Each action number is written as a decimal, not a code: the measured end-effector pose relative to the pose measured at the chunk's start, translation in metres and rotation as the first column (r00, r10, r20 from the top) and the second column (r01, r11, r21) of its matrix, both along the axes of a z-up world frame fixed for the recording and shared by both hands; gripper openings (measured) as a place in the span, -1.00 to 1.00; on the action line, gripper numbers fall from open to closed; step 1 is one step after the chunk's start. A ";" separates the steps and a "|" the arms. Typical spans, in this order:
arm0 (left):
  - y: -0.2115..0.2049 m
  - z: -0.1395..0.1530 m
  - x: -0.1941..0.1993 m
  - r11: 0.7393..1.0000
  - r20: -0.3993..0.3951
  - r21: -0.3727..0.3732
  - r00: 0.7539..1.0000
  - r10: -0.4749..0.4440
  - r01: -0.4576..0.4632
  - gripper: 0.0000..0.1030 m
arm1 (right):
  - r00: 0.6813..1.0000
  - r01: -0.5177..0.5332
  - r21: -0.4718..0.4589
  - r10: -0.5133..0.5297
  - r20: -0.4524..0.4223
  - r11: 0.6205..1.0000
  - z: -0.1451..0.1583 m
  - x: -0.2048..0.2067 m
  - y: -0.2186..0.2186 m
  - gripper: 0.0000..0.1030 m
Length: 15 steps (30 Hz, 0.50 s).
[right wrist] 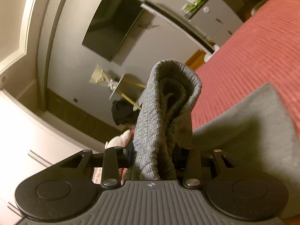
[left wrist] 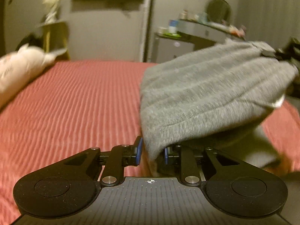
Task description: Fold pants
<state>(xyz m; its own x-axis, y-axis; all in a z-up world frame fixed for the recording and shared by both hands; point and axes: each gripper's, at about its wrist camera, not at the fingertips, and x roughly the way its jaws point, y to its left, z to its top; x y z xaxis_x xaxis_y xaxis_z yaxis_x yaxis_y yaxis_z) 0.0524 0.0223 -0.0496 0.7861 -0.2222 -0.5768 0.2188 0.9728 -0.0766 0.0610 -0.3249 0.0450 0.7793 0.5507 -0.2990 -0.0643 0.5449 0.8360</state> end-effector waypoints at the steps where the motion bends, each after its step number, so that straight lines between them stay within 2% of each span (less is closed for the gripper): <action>1: -0.007 -0.002 0.000 0.999 -0.012 0.029 1.000 -0.026 0.026 -0.43 | 1.000 0.013 -0.005 -0.013 -0.008 1.000 -0.005 -0.002 -0.006 -0.29; 3: -0.012 -0.006 0.005 0.997 -0.058 0.052 0.997 -0.055 0.058 -0.14 | 0.999 0.034 -0.024 -0.035 -0.039 0.999 -0.019 -0.005 -0.017 -0.29; 4: -0.013 -0.009 0.006 0.997 -0.084 0.048 0.995 -0.062 0.066 -0.10 | 0.997 0.049 -0.045 -0.052 -0.063 0.998 -0.027 -0.006 -0.021 -0.29; 8: 0.000 -0.012 0.013 0.996 -0.147 -0.057 0.986 -0.073 0.066 0.10 | 0.976 0.083 -0.122 -0.106 -0.191 0.989 -0.065 -0.006 -0.035 -0.28; 11: 0.008 -0.014 0.018 0.997 -0.175 -0.071 0.983 -0.048 0.036 0.39 | 0.967 0.083 -0.130 -0.112 -0.230 0.988 -0.084 -0.007 -0.035 -0.27; 13: 0.008 -0.018 0.025 0.997 -0.210 -0.067 0.977 -0.039 0.025 0.46 | 0.966 0.089 -0.106 -0.112 -0.234 0.990 -0.088 -0.007 -0.037 -0.18; 15: 0.006 -0.022 0.032 0.996 -0.243 -0.082 0.969 -0.041 0.021 0.48 | 0.961 0.093 -0.070 -0.108 -0.255 0.993 -0.096 -0.005 -0.039 0.07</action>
